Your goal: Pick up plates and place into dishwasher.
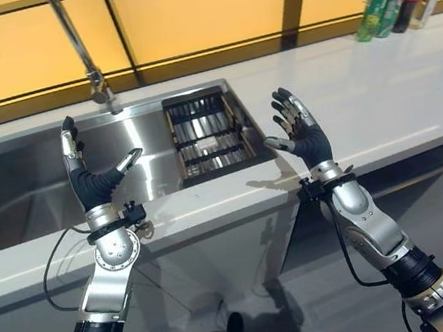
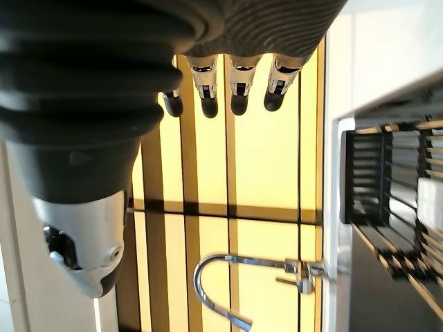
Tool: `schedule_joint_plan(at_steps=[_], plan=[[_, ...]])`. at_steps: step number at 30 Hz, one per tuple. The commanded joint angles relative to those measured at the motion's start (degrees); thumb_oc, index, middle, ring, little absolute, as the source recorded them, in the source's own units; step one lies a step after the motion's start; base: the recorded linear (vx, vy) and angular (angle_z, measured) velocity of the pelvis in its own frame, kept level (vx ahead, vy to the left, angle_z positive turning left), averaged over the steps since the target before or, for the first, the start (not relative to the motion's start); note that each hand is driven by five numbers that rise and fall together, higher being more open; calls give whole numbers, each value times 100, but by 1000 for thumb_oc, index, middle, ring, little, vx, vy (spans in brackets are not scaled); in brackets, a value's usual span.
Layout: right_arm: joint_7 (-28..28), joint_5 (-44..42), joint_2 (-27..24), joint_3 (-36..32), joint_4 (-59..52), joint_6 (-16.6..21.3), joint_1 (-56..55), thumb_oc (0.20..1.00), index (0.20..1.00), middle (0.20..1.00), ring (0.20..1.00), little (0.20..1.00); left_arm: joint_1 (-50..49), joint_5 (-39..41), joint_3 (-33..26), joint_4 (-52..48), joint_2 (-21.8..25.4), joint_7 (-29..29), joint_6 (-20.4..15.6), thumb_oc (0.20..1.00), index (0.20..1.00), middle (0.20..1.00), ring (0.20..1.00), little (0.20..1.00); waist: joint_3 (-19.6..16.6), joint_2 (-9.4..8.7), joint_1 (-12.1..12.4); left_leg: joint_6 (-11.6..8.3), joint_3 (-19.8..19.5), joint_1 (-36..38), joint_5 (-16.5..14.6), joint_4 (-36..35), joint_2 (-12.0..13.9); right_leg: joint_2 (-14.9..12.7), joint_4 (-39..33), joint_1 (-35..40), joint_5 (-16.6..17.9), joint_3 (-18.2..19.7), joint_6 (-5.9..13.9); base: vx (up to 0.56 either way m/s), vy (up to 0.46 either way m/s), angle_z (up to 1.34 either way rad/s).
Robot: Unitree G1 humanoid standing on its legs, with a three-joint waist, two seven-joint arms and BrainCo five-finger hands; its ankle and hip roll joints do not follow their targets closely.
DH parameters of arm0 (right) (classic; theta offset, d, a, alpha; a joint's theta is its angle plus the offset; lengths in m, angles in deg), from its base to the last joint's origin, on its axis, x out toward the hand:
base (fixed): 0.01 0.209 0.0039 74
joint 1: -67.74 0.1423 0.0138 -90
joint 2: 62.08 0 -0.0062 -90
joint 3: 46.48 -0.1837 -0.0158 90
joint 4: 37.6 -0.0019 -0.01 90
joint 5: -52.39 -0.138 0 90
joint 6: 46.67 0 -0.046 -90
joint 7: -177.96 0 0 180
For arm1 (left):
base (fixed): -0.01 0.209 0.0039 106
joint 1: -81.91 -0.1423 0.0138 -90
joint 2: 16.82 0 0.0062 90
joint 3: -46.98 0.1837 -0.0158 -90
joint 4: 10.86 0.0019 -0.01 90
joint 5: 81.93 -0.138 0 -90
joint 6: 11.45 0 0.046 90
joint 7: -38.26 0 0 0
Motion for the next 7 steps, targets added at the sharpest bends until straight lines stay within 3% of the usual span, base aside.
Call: schedule_joint_plan(at_steps=[1, 4, 7], plan=[[-130, 27, -25, -193, -315, 138, 167, 1000, 1000, 1000, 1000, 1000, 507, 61, 77, 11, -31, -16, -17, 1000, 1000, 1000, 1000, 1000, -300, 217, -311, -318, -296, 381, -814, 74, 529, -59, -1051, -529, 1475, 369, 424, 54, 135, -3], [-256, 34, -21, -259, -317, 168, 1, 1000, 1000, 1000, 1000, 1000, 406, 75, 68, -43, -76, -120, -15, 1000, 1000, 1000, 1000, 1000, -372, 274, -344, -357, -219, 575, -739, -231, 599, -95, -1120, -470, 1484, 323, 484, 55, 92, 18], [-248, -7, -62, -263, -338, 185, -37, 1000, 1000, 1000, 1000, 1000, 410, 146, 71, -44, -57, -229, -38, 1000, 1000, 1000, 1000, 1000, -415, 304, -352, -354, -246, 683, -681, -443, 617, -97, -1120, -468, 1473, 304, 519, 27, 55, -28]])
